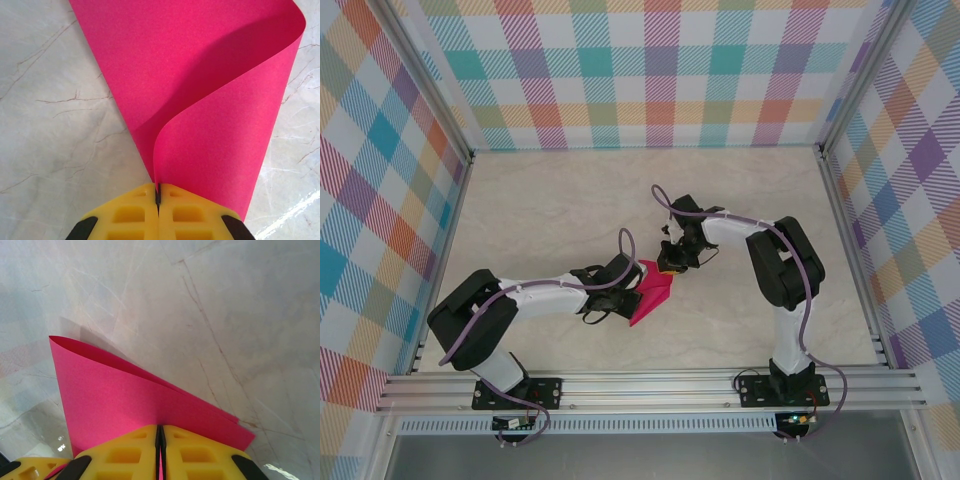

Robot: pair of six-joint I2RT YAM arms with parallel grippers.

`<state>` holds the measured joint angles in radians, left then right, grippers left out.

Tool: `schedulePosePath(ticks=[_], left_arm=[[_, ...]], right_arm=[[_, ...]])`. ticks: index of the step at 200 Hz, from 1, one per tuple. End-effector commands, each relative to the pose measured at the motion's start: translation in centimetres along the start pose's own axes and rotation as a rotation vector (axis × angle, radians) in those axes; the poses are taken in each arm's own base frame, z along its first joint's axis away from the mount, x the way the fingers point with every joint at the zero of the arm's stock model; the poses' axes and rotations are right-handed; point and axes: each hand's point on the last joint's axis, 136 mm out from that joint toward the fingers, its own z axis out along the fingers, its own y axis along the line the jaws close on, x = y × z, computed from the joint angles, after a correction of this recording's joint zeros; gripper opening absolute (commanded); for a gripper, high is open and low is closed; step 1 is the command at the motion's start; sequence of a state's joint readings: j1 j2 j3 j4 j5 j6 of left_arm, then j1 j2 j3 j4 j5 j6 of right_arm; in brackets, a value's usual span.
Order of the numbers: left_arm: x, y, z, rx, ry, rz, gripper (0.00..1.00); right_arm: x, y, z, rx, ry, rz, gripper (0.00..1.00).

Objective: Fold a paper plane with a square sheet of paper (pick it up from the middle)
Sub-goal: Third fold the triangle at the center of the table.

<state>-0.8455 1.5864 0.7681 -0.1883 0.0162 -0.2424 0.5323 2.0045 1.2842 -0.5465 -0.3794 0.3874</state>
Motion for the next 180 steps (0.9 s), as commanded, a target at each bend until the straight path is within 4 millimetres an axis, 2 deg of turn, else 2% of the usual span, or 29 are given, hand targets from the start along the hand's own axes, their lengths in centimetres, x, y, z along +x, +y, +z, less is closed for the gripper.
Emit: schedulePosePath(ticks=[1,50,75,92,115,147,163,180], left_arm=[[-0.1,-0.2,-0.1,0.024,0.008,-0.01,0.0],[-0.9,-0.8,-0.7,0.051,-0.019,-0.003,0.0],[0.0,-0.4,-0.1,0.035,0.012,-0.001,0.0],[0.7,-0.2,0.4,0.031,0.031,-0.004,0.0],[1.3,0.0,0.9,0.033,0.045,-0.016,0.0],[1.4,-0.2,1.0,0.04,0.047,-0.014,0.0],[1.4,-0.2,1.0,0.043,0.047,-0.013,0.0],[1.4,-0.3,1.1,0.046,0.048,-0.012,0.0]], right_arm=[[1.1,-0.3,0.8,0.008,0.052,0.013,0.12],[1.1,-0.6,0.9,0.023,0.055,0.017,0.13],[1.3,-0.8,1.0,0.026,0.061,0.02,0.13],[1.0,-0.1,0.4,0.004,0.049,0.015,0.14],[0.3,1.4,-1.3,-0.029,0.008,0.005,0.16],[-0.4,3.5,-5.9,-0.079,-0.132,0.008,0.19],[0.4,4.0,-7.4,-0.111,-0.184,0.025,0.18],[2.1,4.0,-7.9,-0.159,-0.212,0.081,0.11]])
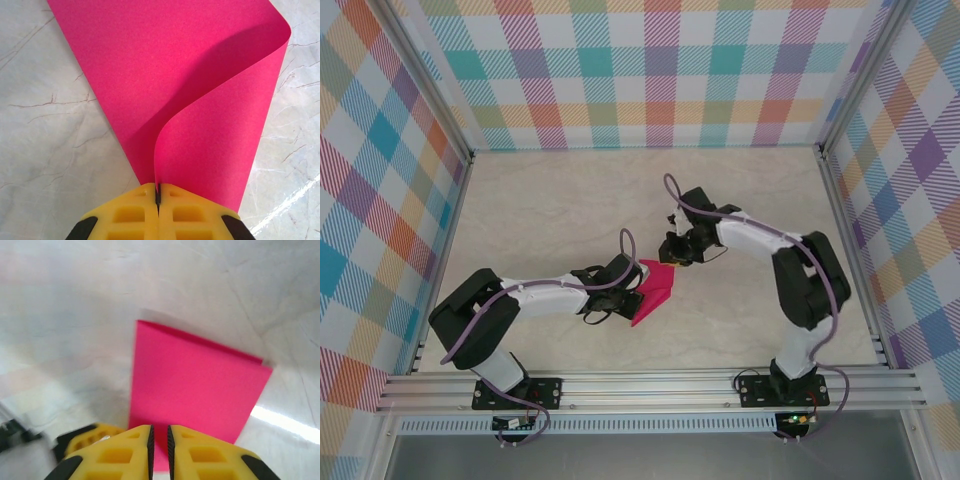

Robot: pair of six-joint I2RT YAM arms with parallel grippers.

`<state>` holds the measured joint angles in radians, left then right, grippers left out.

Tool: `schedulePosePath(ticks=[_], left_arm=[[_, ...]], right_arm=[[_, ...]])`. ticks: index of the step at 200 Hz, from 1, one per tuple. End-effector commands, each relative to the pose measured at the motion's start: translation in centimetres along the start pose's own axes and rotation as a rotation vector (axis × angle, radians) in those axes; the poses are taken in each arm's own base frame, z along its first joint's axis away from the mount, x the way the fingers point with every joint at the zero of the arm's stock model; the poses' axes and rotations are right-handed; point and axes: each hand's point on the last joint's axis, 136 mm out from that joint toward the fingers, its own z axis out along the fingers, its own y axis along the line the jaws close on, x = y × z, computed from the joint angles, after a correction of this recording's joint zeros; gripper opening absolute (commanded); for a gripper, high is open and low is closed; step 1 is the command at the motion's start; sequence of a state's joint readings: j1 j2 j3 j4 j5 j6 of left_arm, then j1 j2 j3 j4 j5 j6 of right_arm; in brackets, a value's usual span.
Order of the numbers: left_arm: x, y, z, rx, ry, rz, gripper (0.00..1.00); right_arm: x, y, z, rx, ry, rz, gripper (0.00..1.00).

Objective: Fold a paper plane with a square sheet of paper (pick it up from the middle)
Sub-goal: Third fold the triangle at the center of the table.

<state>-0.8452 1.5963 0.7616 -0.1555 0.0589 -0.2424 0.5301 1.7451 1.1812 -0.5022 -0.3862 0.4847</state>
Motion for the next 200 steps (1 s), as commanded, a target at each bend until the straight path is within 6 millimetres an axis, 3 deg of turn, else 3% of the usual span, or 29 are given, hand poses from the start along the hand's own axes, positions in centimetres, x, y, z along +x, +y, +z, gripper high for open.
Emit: schedulePosePath(ticks=[1,25,35,64,90,137,200], left_arm=[[1.4,0.5,0.7,0.001,0.048,-0.014,0.0],[1.5,0.6,0.8,-0.004,0.051,-0.013,0.0],[1.6,0.6,0.8,-0.002,0.05,-0.015,0.0],[1.6,0.6,0.8,-0.001,0.053,-0.021,0.0],[1.7,0.6,0.8,-0.001,0.052,-0.022,0.0],[1.9,0.6,1.0,0.003,0.059,-0.028,0.0],[2.1,0.7,0.9,-0.002,0.062,-0.028,0.0]], right_arm=[[1.4,0.6,-1.7,-0.071,-0.06,0.084,0.11],[4.5,-0.1,-2.0,-0.148,-0.11,0.186,0.0],[5.9,-0.2,-1.9,-0.184,-0.125,0.221,0.0],[9.2,1.4,-1.1,-0.23,-0.122,0.225,0.0],[11.4,2.7,1.1,-0.22,-0.086,0.23,0.0],[12.6,4.9,4.3,-0.237,-0.085,0.232,0.0],[12.8,5.2,7.0,-0.262,-0.097,0.287,0.0]])
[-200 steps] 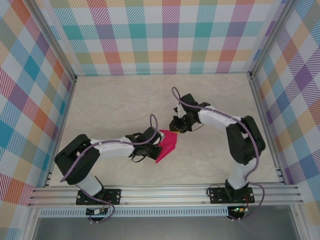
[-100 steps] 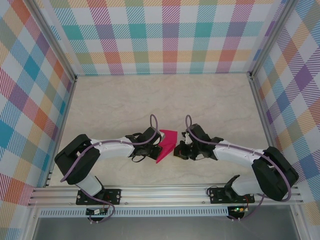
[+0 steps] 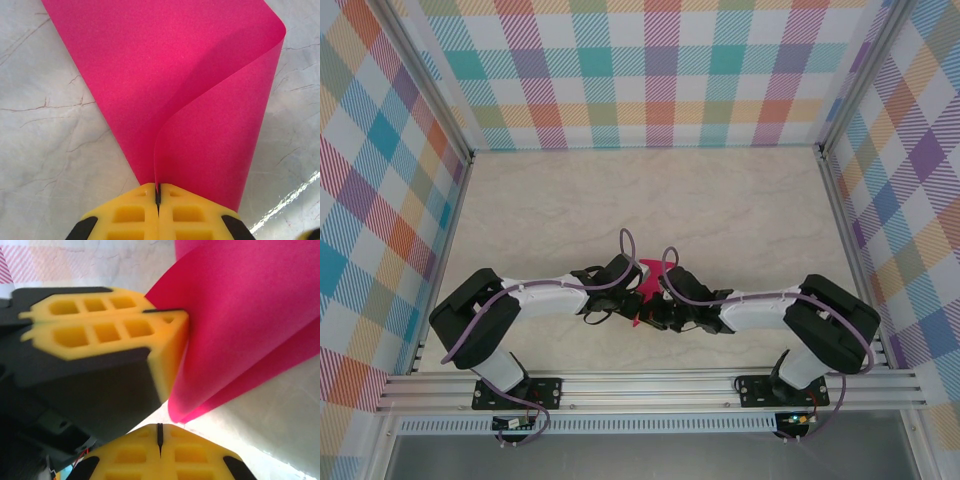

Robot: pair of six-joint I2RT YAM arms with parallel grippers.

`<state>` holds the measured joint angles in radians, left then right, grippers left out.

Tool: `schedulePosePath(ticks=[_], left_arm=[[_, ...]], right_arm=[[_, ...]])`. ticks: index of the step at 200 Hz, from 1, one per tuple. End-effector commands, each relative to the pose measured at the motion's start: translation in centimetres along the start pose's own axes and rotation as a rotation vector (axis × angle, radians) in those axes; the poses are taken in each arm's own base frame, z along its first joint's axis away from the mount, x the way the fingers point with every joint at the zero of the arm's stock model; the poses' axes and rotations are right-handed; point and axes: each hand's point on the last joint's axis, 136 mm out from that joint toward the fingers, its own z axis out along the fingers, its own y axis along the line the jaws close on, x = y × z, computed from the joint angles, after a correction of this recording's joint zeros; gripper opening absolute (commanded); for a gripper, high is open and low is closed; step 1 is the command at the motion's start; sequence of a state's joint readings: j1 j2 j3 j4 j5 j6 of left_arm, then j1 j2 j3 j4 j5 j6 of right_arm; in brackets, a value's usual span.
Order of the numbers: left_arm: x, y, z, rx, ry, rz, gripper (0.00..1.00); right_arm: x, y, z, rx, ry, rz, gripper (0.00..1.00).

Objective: Fold a paper plane with a square sheet of paper (pick it up from the middle)
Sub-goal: Third fold the triangle at the center of the table.

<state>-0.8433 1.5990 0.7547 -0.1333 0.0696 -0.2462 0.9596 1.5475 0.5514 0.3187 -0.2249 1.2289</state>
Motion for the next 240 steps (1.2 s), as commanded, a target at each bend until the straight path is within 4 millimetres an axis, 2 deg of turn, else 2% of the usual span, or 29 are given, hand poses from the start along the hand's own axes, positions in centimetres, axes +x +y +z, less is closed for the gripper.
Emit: schedulePosePath(ticks=[1,57,140,181,212,240], left_arm=[[2.2,0.9,0.8,-0.015,0.07,-0.024,0.0],[2.3,0.9,0.7,-0.011,0.07,-0.024,0.0],[2.2,0.5,0.9,0.005,0.077,-0.017,0.0],[2.3,0.5,0.9,0.005,0.081,-0.018,0.0],[2.4,0.5,0.9,0.011,0.081,-0.022,0.0],[2.6,0.5,0.8,0.011,0.088,-0.02,0.0]], right_arm=[[-0.5,1.1,0.7,-0.052,-0.035,0.021,0.0],[-0.4,-0.1,1.1,-0.022,-0.037,0.044,0.0],[-0.3,0.9,1.2,-0.092,-0.041,0.089,0.0],[0.0,2.1,0.7,-0.112,-0.045,0.068,0.0],[0.1,1.7,0.6,-0.101,-0.058,0.079,0.0],[-0.1,2.4,0.5,-0.136,-0.062,0.087,0.0]])
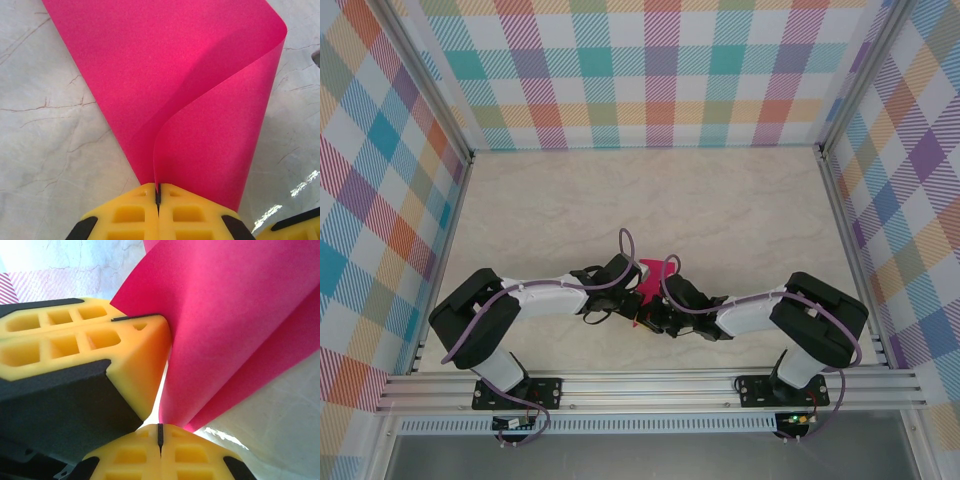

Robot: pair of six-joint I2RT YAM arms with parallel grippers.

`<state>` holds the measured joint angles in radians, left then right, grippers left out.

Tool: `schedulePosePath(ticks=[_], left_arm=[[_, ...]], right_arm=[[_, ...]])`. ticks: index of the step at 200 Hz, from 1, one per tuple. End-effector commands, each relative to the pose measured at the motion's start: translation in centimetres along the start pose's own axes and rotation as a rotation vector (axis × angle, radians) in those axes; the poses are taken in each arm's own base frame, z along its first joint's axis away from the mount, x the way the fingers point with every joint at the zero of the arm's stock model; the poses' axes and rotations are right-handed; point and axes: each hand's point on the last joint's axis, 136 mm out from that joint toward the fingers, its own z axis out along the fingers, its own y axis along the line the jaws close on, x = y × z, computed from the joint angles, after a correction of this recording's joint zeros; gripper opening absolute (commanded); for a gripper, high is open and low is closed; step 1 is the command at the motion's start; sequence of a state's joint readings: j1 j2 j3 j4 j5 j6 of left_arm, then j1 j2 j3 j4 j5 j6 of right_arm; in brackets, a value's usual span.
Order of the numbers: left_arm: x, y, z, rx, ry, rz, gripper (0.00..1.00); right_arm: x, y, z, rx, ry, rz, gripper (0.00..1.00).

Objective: Fold a paper plane with a square sheet of paper (pick it up from the middle)
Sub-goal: Third fold the triangle at the center of the table.

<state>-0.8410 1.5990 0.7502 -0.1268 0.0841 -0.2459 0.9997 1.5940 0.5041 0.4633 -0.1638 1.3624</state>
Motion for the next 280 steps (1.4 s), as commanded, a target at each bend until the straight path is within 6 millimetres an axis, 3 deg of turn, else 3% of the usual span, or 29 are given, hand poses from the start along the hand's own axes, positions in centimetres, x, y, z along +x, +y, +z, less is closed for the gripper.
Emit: schedulePosePath(ticks=[1,25,58,96,162,215,224,262,280], left_arm=[[2.5,0.6,0.7,-0.002,0.085,-0.019,0.0],[2.6,0.6,0.7,0.001,0.085,-0.018,0.0],[2.6,0.6,0.6,0.004,0.081,-0.02,0.0],[2.3,0.3,0.7,0.013,0.084,-0.022,0.0],[2.3,0.4,0.7,0.007,0.086,-0.016,0.0],[2.5,0.6,1.1,0.0,0.095,-0.016,0.0],[2.6,0.6,1.2,-0.003,0.099,-0.01,0.0],[2.2,0.4,1.1,0.003,0.094,-0.007,0.0],[2.1,0.4,0.9,0.003,0.091,-0.007,0.0]], right_arm=[[-0.1,2.9,-0.4,-0.107,-0.017,-0.003,0.0],[0.2,3.9,-0.7,-0.142,-0.012,0.0,0.0],[-0.1,2.7,-0.9,-0.105,-0.048,0.002,0.0],[-0.1,2.2,0.2,-0.103,-0.03,0.017,0.0],[0.2,-1.7,0.4,0.039,-0.021,0.052,0.0],[0.2,-3.7,0.5,0.086,-0.008,0.056,0.0],[0.0,-3.3,0.5,0.053,0.012,0.05,0.0],[0.1,1.5,-0.4,-0.049,0.065,-0.07,0.0],[-1.1,1.0,-1.6,0.007,0.009,-0.066,0.0]])
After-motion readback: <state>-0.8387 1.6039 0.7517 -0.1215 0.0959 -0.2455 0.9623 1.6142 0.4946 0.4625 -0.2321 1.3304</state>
